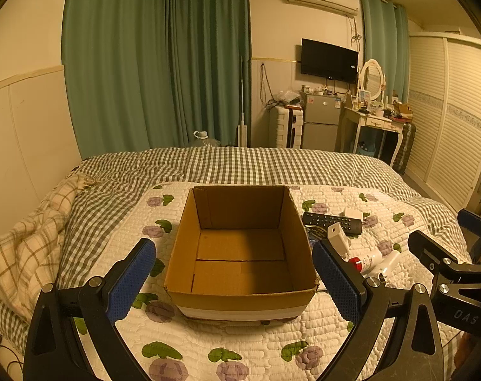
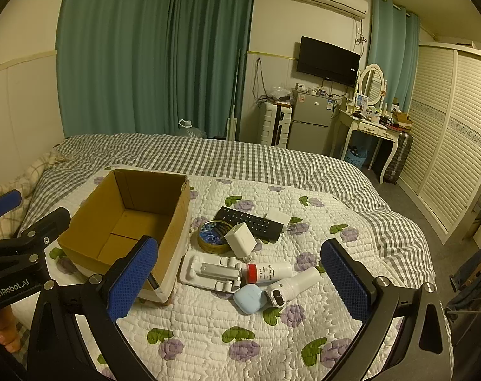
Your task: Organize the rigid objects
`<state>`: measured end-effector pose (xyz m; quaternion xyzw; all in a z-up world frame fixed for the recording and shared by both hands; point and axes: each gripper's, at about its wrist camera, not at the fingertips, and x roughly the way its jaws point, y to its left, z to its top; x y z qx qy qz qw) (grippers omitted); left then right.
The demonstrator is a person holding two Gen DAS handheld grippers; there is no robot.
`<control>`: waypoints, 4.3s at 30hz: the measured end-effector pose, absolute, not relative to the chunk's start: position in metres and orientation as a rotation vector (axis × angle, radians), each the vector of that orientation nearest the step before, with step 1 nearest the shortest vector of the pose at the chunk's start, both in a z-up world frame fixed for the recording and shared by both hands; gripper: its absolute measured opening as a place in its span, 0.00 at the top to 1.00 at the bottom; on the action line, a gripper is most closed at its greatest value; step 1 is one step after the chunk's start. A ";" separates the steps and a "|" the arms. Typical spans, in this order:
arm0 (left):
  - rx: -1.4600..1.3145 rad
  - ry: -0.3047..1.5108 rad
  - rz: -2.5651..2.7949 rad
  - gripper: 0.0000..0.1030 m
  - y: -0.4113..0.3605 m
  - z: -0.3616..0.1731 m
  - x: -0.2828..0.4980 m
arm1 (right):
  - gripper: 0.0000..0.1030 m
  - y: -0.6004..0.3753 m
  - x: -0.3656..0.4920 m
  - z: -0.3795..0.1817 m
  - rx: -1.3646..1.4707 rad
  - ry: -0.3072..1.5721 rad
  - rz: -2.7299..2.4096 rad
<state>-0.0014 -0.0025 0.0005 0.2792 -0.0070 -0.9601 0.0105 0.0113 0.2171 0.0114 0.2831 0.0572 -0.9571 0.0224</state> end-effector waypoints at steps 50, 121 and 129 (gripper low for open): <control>1.380 -0.063 -2.714 0.93 -0.076 -0.097 -0.081 | 0.00 0.291 -0.053 -0.119 1.344 0.244 -2.856; 1.323 0.011 -2.770 0.93 -0.078 -0.099 -0.076 | 0.78 0.254 -0.074 -0.134 1.392 0.224 -2.737; 1.325 0.025 -2.772 0.93 -0.079 -0.099 -0.076 | 0.78 0.220 -0.075 -0.053 1.129 0.276 -2.737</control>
